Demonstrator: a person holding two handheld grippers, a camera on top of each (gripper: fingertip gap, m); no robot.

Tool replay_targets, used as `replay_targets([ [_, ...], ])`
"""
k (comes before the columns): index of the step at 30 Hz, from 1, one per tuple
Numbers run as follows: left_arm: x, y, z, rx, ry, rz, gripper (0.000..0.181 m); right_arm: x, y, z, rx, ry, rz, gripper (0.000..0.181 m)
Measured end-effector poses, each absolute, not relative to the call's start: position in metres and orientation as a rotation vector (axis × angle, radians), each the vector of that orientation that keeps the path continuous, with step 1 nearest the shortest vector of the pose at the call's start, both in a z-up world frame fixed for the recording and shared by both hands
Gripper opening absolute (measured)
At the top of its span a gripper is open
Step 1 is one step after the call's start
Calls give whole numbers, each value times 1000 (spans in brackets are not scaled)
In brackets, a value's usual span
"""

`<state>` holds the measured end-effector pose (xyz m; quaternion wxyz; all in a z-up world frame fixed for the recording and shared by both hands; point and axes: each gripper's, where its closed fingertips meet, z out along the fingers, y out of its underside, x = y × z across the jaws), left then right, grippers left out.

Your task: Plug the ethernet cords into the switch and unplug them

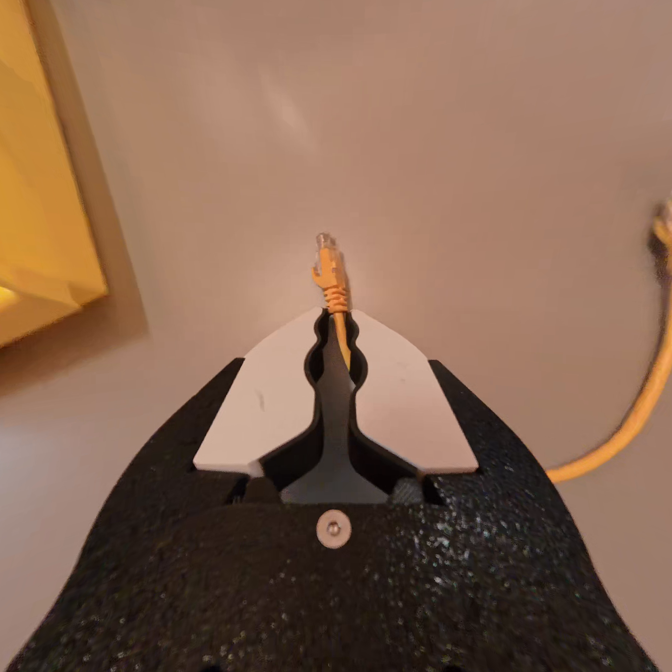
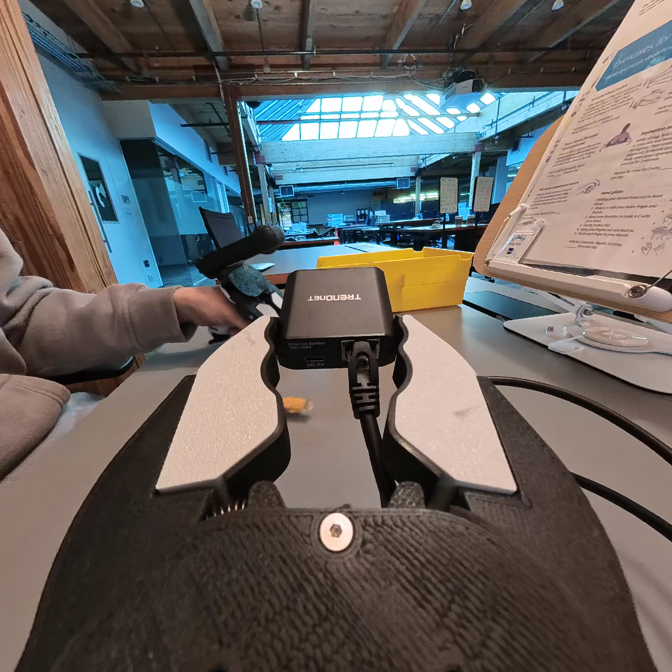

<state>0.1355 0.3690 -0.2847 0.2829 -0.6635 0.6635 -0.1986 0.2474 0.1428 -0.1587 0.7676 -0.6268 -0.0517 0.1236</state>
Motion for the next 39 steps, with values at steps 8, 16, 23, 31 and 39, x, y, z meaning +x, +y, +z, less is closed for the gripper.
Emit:
replay_targets([
  [8,138,368,-88,-878,1141,-394,6,248,142,-158,-1355,-110,263,61],
  [16,109,218,-174,-225,1646,-472,5,247,142,-158,-1358,-114,257,61],
  [23,67,164,-256,-276,2284,-718,16,247,142,-158,-1358,-112,258,61],
  [31,89,149,-226,-734,2562,-1268,46,248,142,-158,-1354,-109,255,61],
  [39,187,189,-259,-532,2442,-812,22,246,143,-159,-1366,-123,251,61],
])
